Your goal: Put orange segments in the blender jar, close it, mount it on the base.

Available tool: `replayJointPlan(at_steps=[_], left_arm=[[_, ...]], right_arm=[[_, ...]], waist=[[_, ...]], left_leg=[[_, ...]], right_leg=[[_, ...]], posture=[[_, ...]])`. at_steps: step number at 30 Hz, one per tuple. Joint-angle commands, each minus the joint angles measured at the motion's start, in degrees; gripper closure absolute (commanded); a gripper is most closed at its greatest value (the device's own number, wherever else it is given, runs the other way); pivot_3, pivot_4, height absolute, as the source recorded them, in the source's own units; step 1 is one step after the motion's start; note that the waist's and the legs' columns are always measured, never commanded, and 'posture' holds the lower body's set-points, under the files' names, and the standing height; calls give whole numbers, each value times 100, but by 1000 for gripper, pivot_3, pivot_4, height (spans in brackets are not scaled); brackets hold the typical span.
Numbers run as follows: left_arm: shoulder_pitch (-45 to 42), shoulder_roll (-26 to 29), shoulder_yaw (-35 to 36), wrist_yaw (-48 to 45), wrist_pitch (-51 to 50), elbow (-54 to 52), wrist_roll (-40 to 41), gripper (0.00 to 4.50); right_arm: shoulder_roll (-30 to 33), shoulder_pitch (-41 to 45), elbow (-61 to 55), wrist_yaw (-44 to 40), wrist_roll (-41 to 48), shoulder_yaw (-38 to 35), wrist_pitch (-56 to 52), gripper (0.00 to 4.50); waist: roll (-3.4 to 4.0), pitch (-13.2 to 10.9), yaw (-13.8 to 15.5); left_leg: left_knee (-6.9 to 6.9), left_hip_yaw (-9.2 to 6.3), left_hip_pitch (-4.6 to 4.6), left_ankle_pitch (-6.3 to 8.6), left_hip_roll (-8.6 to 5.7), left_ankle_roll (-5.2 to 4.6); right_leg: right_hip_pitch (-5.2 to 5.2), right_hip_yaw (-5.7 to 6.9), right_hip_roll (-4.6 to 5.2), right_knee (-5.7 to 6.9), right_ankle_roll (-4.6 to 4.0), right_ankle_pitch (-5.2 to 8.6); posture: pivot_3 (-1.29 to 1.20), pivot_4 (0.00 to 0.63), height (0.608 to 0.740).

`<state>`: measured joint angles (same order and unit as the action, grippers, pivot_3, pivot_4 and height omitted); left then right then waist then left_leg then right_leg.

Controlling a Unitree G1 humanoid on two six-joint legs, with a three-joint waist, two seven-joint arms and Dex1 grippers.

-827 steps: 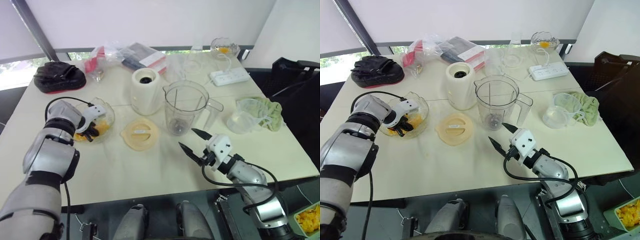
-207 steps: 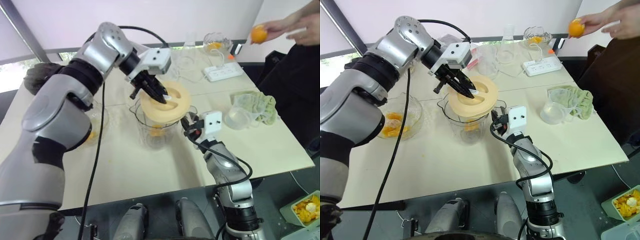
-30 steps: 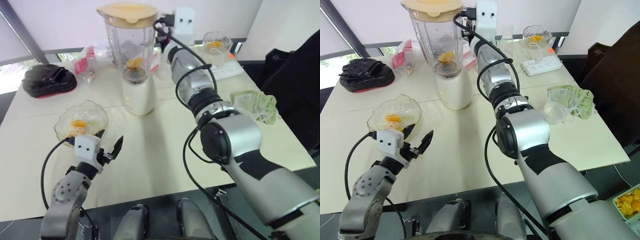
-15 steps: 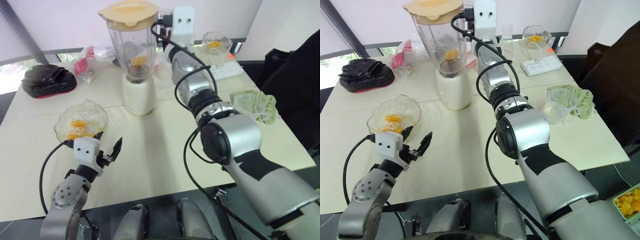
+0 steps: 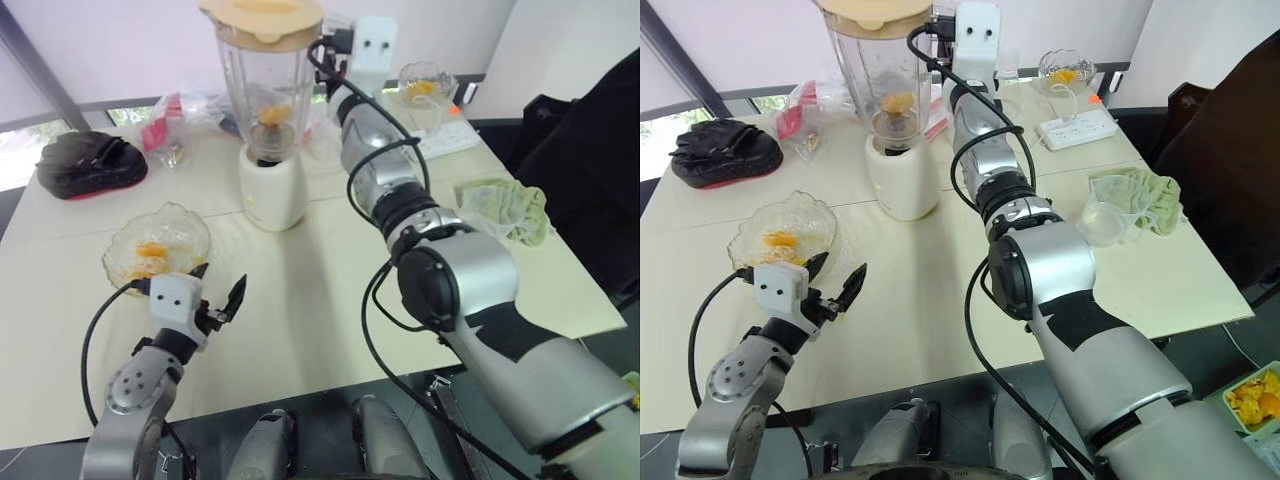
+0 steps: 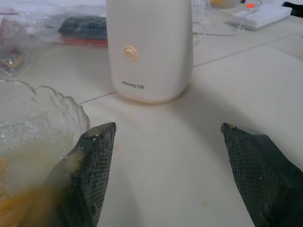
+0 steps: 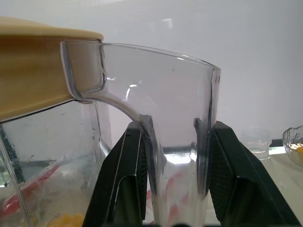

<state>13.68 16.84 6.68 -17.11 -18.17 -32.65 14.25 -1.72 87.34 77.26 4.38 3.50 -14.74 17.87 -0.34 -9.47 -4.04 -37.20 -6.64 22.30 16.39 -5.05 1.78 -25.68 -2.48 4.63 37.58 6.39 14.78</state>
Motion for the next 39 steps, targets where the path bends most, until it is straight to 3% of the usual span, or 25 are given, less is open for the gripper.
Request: replayJointPlan(at_steps=[1,39], left_arm=[[11,31,-11,12,64,-232,-44,846],[524,-112,-170,327,-12,-769,-221,846]], right_arm=[[-107,154,-191,-65,3,-11,342,3021],[-183,-299,-50,725,-757,353,955,3021]], waist=[[0,0,0],[-1,2,5]], left_leg=[[0,0,0,0,0,0],[-7,1,-1,0,-1,0]], right_leg=[[0,0,0,0,0,0],[0,0,-5,10,0,0]], posture=[[0,150,740],[0,150,740]])
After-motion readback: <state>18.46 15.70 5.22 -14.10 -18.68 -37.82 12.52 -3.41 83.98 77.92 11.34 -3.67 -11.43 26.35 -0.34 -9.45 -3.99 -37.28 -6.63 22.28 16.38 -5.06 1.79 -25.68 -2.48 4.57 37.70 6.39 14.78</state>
